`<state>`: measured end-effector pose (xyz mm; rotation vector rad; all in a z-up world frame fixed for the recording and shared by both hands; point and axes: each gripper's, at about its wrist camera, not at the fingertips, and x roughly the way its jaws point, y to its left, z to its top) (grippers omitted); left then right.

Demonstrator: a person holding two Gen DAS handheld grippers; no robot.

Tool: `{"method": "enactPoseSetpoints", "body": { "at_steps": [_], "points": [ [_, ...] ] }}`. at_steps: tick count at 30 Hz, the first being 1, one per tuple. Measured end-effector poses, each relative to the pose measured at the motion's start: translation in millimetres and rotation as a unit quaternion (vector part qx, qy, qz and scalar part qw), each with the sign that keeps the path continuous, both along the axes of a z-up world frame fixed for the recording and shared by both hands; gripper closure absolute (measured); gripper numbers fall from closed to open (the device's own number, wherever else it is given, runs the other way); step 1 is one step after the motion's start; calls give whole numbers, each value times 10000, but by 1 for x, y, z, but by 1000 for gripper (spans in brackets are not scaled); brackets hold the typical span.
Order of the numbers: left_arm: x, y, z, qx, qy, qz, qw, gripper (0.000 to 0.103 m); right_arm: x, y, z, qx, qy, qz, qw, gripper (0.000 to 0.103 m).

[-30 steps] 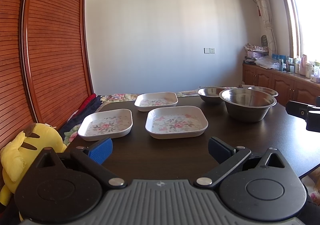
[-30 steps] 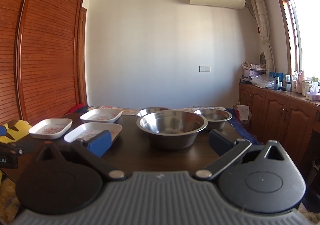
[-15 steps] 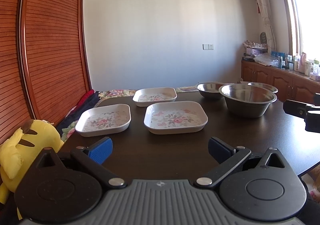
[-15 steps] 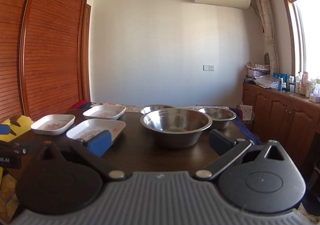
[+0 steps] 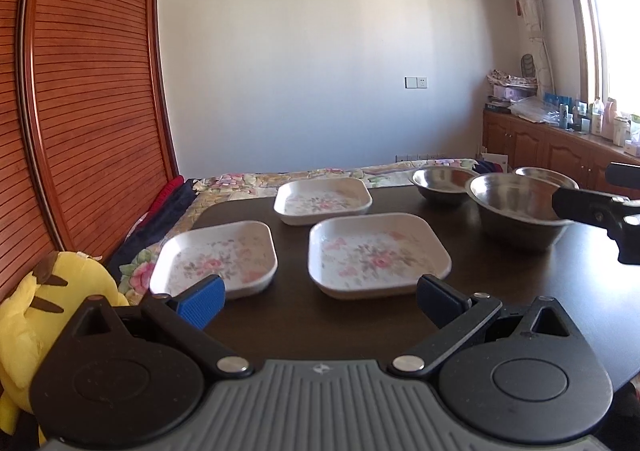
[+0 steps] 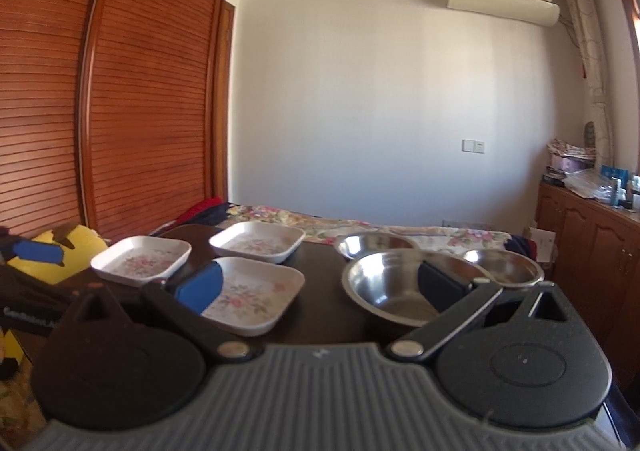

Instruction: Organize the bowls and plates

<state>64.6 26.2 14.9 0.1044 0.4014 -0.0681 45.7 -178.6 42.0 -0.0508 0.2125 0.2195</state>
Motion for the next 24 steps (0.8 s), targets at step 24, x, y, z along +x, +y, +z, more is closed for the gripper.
{"method": "enactPoseSetpoints", "body": {
  "at_steps": [24],
  "points": [
    [81,26,-9,51,1010,-108,9948,0,67,22,4,16,737,622,9953,0]
  ]
}}
